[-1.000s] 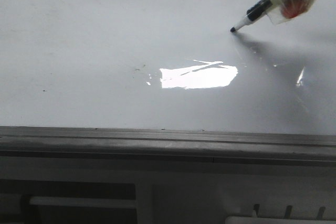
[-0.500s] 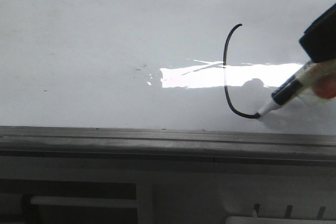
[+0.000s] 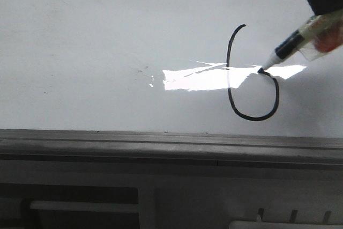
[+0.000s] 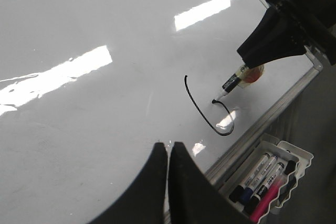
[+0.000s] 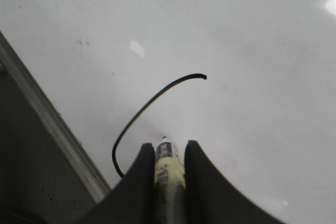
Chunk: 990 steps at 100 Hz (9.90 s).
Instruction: Write number 6 on whiteboard
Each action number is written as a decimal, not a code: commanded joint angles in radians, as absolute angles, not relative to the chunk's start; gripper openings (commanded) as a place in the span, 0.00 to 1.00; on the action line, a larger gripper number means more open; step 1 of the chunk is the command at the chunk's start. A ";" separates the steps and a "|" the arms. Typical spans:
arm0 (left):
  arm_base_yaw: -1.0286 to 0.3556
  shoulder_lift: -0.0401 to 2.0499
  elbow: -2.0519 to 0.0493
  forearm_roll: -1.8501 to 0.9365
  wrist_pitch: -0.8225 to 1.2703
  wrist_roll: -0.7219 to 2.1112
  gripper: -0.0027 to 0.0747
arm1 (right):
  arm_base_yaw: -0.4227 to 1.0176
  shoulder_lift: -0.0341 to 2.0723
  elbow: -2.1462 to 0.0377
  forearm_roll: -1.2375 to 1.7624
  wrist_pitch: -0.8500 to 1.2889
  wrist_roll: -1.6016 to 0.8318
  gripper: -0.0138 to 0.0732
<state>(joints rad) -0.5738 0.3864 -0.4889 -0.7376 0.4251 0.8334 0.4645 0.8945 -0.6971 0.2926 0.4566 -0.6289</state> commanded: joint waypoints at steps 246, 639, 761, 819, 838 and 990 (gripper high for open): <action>-0.819 1.193 -0.750 -1.146 0.718 1.477 0.01 | 0.967 1.028 -0.879 0.422 0.564 -0.629 0.15; -0.896 0.433 -0.284 -1.618 -0.107 1.307 0.01 | 0.604 0.019 -0.460 0.194 0.673 -0.465 0.09; -0.277 0.056 0.049 -0.356 -0.195 0.458 0.01 | 0.604 0.019 -0.460 0.194 0.673 -0.465 0.09; -0.130 0.056 0.049 -0.175 0.299 -0.026 0.01 | 0.604 0.019 -0.460 0.194 0.673 -0.465 0.09; -0.130 0.056 0.049 -0.175 0.299 -0.026 0.01 | 0.604 0.019 -0.460 0.194 0.673 -0.465 0.09; -0.130 0.056 0.049 -0.178 0.300 -0.026 0.01 | 0.036 -0.030 0.040 -0.168 0.312 0.216 0.08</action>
<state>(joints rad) -0.1314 0.0476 0.0041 -0.1742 0.3404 -0.0144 0.0421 -0.0104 0.0131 -0.1621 0.3266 0.2155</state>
